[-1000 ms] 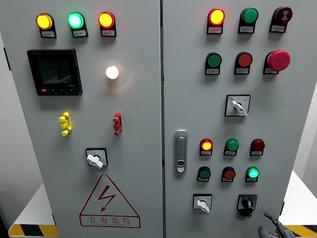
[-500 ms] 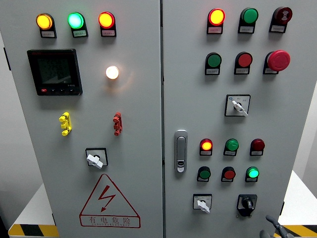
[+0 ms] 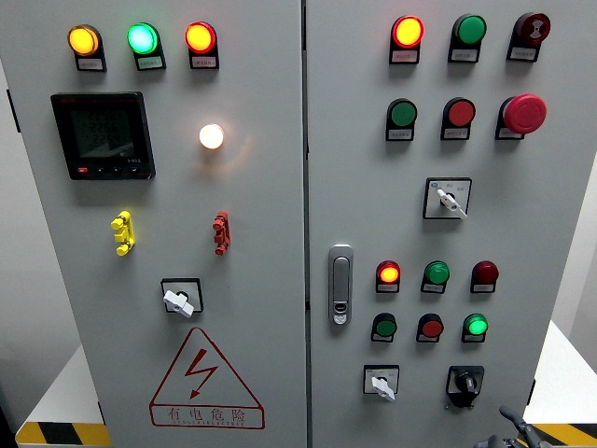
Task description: Trip black knob to open circuit
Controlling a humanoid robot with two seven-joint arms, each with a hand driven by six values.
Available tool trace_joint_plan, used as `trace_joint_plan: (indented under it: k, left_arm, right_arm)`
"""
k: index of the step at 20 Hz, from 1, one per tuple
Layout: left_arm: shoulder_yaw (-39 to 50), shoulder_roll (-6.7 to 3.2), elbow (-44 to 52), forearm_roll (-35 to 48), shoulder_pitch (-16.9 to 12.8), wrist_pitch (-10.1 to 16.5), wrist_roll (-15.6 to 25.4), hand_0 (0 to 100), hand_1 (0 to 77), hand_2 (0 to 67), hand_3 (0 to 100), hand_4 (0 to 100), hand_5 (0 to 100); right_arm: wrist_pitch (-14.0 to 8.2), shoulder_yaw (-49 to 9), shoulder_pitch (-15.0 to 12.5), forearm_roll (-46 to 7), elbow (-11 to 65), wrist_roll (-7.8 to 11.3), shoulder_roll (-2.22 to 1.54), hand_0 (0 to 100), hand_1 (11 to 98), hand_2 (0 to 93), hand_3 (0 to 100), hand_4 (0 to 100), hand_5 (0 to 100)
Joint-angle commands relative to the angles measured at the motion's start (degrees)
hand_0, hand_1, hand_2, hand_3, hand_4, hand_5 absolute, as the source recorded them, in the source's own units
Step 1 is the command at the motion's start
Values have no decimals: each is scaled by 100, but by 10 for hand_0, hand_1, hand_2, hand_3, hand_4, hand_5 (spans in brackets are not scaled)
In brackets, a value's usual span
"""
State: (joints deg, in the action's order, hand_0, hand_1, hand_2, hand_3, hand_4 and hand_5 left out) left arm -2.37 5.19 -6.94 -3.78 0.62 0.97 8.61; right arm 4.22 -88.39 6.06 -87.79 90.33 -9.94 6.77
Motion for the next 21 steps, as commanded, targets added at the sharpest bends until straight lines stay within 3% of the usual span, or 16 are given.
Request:
trace_joint_plan:
  k: [1, 10, 21]
  left_arm:
    - [0, 0, 0, 0, 0, 0, 0, 0, 32, 129, 214, 67, 15]
    - [0, 0, 0, 0, 0, 0, 0, 0, 31, 129, 214, 67, 15]
    - [0, 0, 0, 0, 0, 0, 0, 0, 32, 129, 214, 67, 15]
  right_arm:
    - [0, 6, -17, -1, 38, -8, 0, 786, 456, 35, 214, 180, 387]
    - [0, 24, -140, -19, 108, -25, -9, 790, 457, 51, 132, 104, 291]
    - [0, 24, -192, -18, 117, -25, -9, 796, 456, 51, 131, 107, 283]
